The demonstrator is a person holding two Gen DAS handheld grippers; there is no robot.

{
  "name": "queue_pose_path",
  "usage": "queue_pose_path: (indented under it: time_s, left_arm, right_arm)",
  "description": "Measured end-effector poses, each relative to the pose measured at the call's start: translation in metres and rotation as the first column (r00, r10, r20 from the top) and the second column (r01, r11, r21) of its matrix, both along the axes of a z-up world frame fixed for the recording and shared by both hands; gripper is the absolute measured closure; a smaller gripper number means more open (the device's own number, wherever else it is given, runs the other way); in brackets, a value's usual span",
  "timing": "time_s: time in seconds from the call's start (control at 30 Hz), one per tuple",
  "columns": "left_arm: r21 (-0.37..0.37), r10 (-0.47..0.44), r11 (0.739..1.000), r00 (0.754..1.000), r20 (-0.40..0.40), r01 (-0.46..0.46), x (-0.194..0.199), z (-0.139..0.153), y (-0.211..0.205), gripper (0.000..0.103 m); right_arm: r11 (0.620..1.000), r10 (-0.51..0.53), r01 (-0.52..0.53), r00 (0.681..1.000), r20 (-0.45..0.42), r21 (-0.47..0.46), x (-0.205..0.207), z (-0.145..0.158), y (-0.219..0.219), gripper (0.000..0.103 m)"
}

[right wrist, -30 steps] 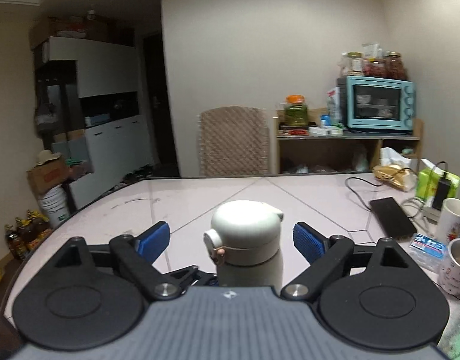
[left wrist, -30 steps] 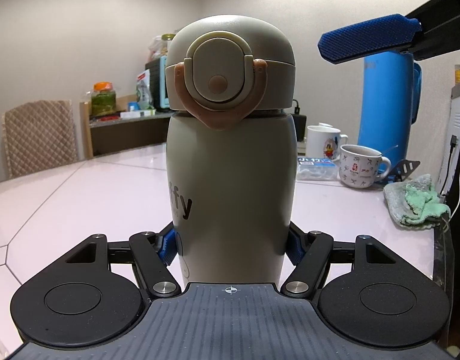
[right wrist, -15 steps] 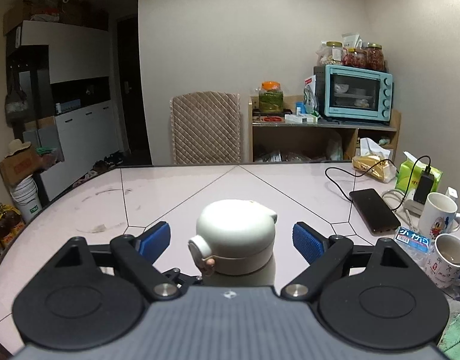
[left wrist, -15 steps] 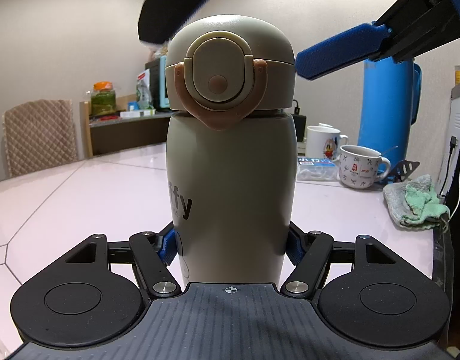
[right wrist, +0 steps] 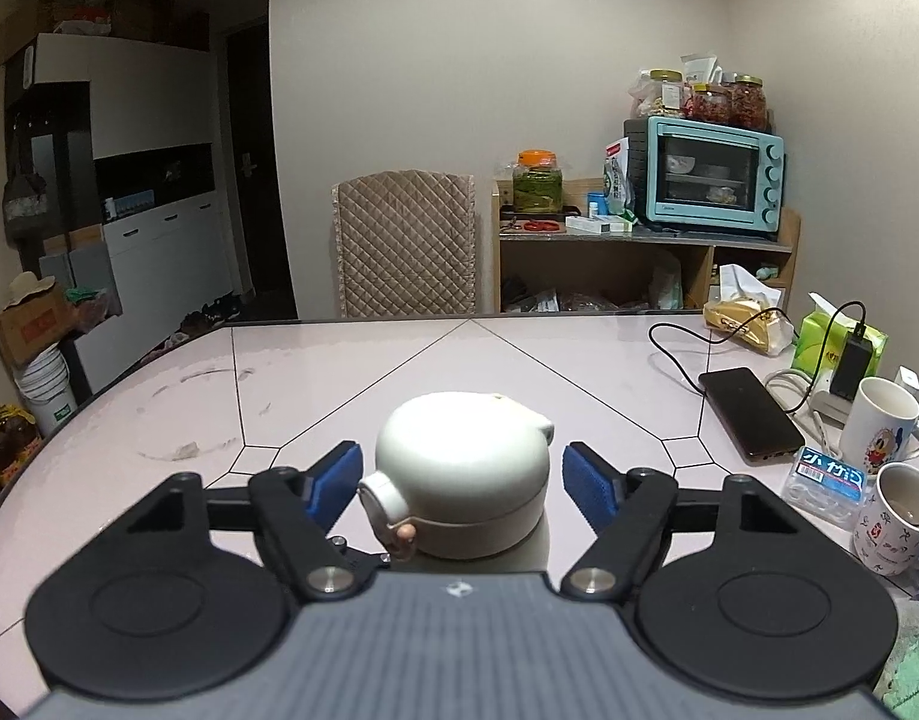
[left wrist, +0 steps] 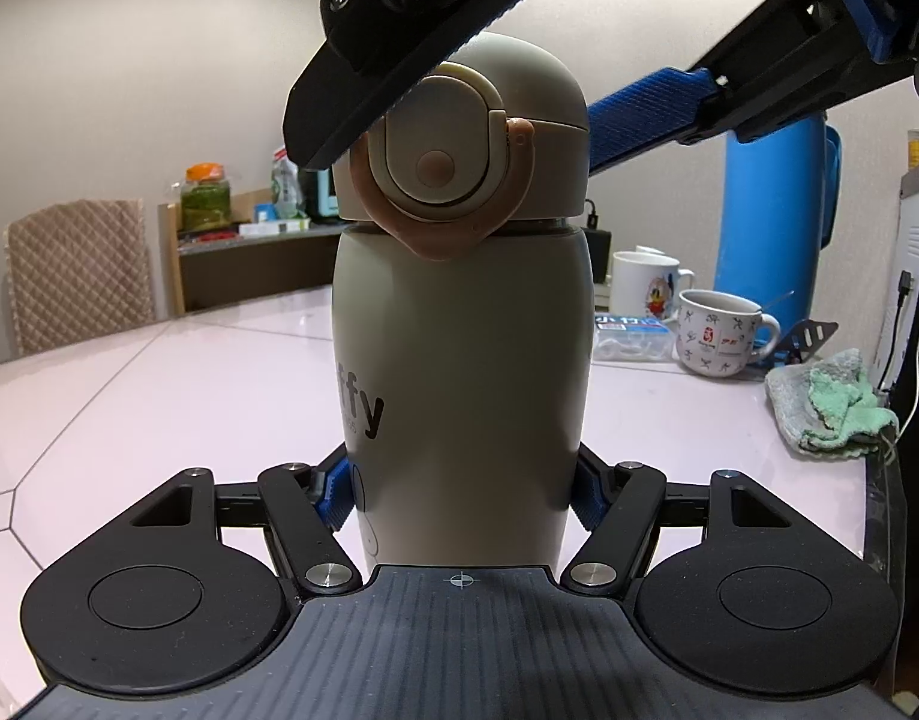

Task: Unscrew bottle cap and pour

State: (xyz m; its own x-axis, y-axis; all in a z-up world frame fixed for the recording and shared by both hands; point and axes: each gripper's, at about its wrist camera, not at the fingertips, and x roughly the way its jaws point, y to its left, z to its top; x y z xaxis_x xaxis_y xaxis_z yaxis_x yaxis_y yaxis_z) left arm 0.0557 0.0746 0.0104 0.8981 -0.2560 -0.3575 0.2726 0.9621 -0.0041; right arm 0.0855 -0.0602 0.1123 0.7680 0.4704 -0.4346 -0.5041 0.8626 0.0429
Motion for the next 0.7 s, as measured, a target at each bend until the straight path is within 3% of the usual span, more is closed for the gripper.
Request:
queue_pose_path:
  time_s: [0.17, 0.4, 0.7]
  left_arm:
    - [-0.005, 0.0, 1.0, 1.0, -0.001, 0.0, 0.0, 0.0, 0.0, 0.031]
    - [-0.014, -0.001, 1.0, 1.0, -0.001, 0.001, 0.0, -0.002, -0.001, 0.031]
    - [-0.014, -0.013, 1.0, 1.0, -0.001, 0.013, -0.001, -0.002, 0.002, 0.031]
  right_arm:
    - [1.0, 0.027, -0.027, 1.0, 0.006, -0.008, 0.0, 0.001, -0.001, 0.033]
    - [0.989, 0.146, -0.145, 0.989, 0.027, -0.03, 0.001, 0.0, -0.009, 0.033]
    - [0.922, 0.386, -0.384, 0.922, 0.035, -0.041, 0.02, 0.001, -0.031, 0.033]
